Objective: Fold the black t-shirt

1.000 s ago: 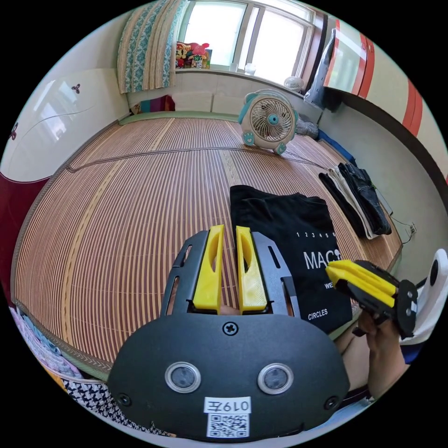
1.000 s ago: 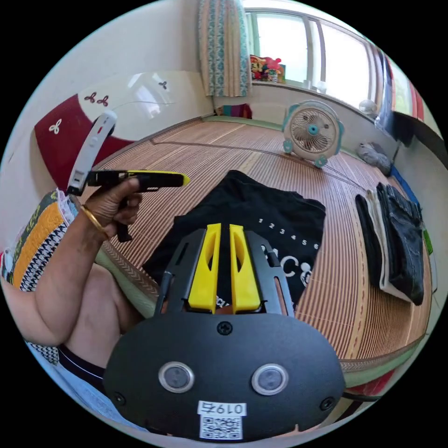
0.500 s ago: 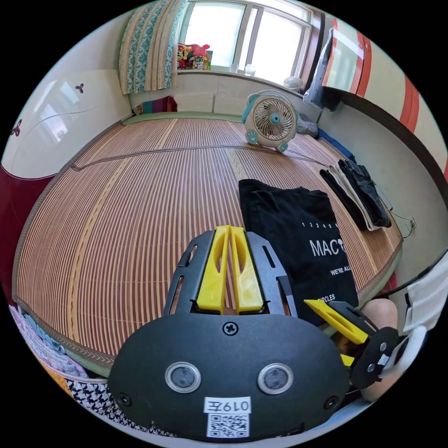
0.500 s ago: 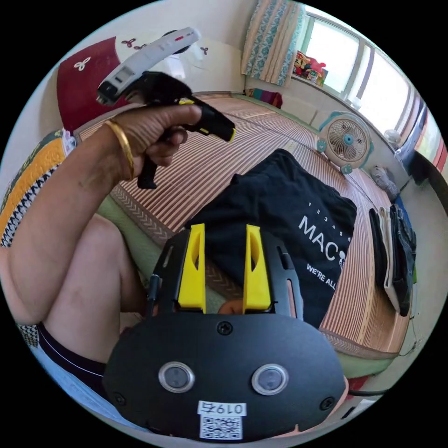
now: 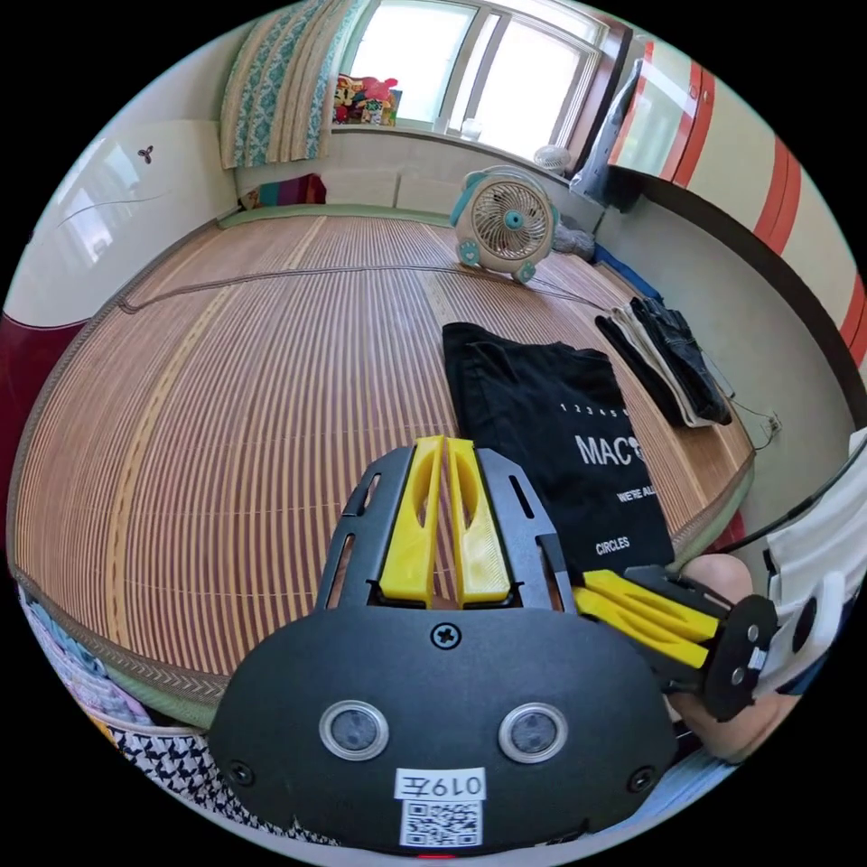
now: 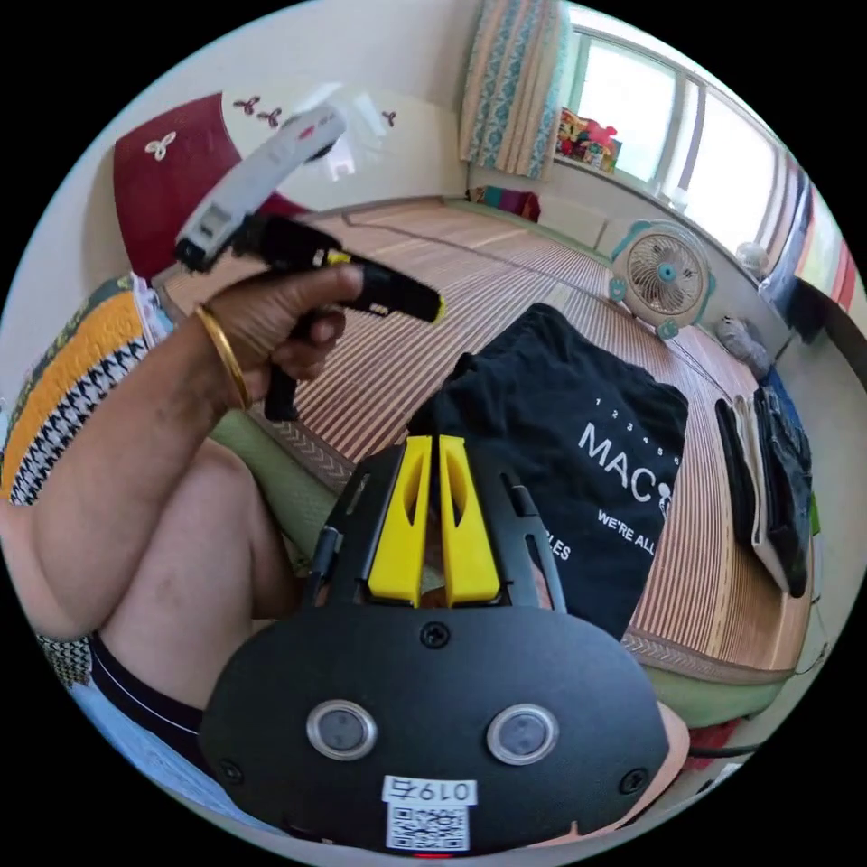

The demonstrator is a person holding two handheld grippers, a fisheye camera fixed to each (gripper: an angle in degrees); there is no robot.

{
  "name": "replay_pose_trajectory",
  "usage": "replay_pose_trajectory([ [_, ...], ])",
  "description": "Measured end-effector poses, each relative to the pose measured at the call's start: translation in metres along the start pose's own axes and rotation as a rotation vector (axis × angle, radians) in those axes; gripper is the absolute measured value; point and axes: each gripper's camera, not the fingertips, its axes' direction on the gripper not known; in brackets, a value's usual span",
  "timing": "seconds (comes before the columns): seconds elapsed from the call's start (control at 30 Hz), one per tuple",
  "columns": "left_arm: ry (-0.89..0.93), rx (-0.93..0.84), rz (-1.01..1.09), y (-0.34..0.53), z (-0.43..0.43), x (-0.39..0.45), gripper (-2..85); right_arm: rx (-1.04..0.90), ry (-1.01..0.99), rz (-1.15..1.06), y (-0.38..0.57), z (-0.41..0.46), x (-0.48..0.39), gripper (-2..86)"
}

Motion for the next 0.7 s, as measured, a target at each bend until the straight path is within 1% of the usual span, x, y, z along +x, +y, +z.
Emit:
replay_pose_trajectory([
  [0.03, 0.024, 0.0, -0.009, -0.002, -0.001, -0.004, 3.3, 0.054, 0.008, -0.01, 0.002, -0.015, 0.002, -0.7],
  [0.1, 0.038, -0.002, -0.027, -0.004, -0.002, -0.012, 4.8, 0.098, 0.027, -0.009, 0.005, -0.034, 0.007, -0.8],
  [0.2, 0.109, -0.021, -0.081, -0.009, -0.001, -0.032, 7.5, 0.178, -0.018, 0.102, 0.011, -0.065, 0.035, -0.9],
  [0.27, 0.206, -0.022, -0.128, -0.015, -0.001, -0.046, 9.2, 0.226, -0.068, 0.166, 0.015, -0.084, 0.06, -0.9],
  [0.37, 0.328, -0.064, -0.135, -0.03, 0.005, -0.051, 12.3, 0.239, -0.086, 0.102, 0.018, -0.098, 0.064, -0.9],
  [0.53, 0.326, -0.211, -0.111, -0.059, 0.034, -0.047, 17.1, 0.249, -0.109, 0.098, 0.033, -0.11, 0.07, -0.9],
  [0.7, 0.391, -0.289, -0.177, -0.068, 0.063, -0.055, 19.1, 0.258, -0.106, 0.126, 0.047, -0.116, 0.08, -0.9],
])
